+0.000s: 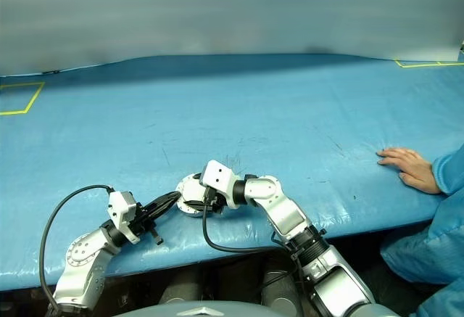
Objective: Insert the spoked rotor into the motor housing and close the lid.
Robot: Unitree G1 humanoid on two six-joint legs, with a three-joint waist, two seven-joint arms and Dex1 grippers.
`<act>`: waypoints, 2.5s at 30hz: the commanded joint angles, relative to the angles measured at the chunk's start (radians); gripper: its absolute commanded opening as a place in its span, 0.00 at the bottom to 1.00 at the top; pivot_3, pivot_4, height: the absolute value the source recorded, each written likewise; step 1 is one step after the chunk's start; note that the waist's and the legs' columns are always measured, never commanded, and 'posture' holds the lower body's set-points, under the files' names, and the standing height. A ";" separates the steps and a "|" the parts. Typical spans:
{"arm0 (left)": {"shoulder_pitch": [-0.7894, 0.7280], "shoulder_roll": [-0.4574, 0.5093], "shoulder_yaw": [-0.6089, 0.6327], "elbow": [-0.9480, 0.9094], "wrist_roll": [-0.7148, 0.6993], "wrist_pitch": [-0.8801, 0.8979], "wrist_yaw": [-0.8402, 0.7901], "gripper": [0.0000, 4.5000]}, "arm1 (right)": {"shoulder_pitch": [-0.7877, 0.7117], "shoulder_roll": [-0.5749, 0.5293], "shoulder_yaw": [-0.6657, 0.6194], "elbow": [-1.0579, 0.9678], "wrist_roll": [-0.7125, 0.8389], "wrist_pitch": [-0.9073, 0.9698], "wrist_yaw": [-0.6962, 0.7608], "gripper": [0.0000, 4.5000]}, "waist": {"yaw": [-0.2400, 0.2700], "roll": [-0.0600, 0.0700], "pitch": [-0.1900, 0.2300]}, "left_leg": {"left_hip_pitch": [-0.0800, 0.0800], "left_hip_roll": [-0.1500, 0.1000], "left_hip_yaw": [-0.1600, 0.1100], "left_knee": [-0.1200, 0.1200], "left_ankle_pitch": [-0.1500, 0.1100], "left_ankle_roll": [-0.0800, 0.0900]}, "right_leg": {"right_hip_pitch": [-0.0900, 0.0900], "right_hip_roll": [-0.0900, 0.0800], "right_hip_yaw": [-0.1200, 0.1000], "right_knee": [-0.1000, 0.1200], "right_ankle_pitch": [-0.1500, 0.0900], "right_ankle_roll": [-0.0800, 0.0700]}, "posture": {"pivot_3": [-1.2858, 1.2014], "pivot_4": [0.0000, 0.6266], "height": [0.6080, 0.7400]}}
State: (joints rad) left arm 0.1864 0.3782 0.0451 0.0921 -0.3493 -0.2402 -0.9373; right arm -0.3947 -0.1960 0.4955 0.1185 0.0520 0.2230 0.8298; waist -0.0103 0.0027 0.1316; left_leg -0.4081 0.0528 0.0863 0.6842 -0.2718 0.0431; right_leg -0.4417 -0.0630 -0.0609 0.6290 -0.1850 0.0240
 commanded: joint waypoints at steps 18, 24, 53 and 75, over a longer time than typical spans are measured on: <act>0.027 -0.009 -0.110 -0.026 0.031 0.043 0.009 0.00 | 0.061 0.030 -0.138 -0.158 0.215 0.082 0.055 0.99 | 0.004 0.001 0.000 | -0.003 -0.001 -0.001 0.000 0.000 0.001 | -0.002 -0.001 -0.001 -0.001 0.000 0.000 | 0.52 0.24 1.00; 0.021 -0.007 -0.127 -0.033 0.035 0.044 0.015 0.00 | 0.072 0.053 -0.276 -0.189 0.332 0.250 -0.048 0.99 | 0.004 0.001 0.001 | -0.003 -0.001 -0.001 0.000 0.000 0.000 | -0.002 -0.001 -0.001 -0.001 0.000 0.000 | 0.52 0.24 1.00; 0.031 -0.071 -0.046 -0.041 0.048 -0.065 0.181 0.00 | 0.064 0.046 -0.403 -0.115 0.480 0.507 -0.103 0.99 | -0.002 0.000 0.002 | -0.006 0.000 0.000 -0.001 0.000 0.001 | -0.002 0.001 0.001 0.000 0.000 0.000 | 0.52 0.24 1.00; 0.037 -0.060 -0.072 -0.045 0.073 -0.053 0.180 0.00 | 0.005 0.172 -0.580 0.092 0.654 0.758 -0.201 0.99 | -0.003 0.000 0.002 | -0.006 0.000 0.000 -0.001 0.000 0.001 | -0.001 0.001 0.001 0.000 0.000 0.000 | 0.52 0.24 1.00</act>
State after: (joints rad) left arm 0.2114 0.3151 -0.0154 0.0586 -0.2936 -0.2961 -0.7627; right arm -0.3743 -0.0337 -0.0660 0.2104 0.6710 0.9591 0.6308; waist -0.0129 0.0031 0.1338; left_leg -0.4140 0.0527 0.0869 0.6830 -0.2720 0.0438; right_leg -0.4431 -0.0616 -0.0595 0.6288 -0.1846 0.0242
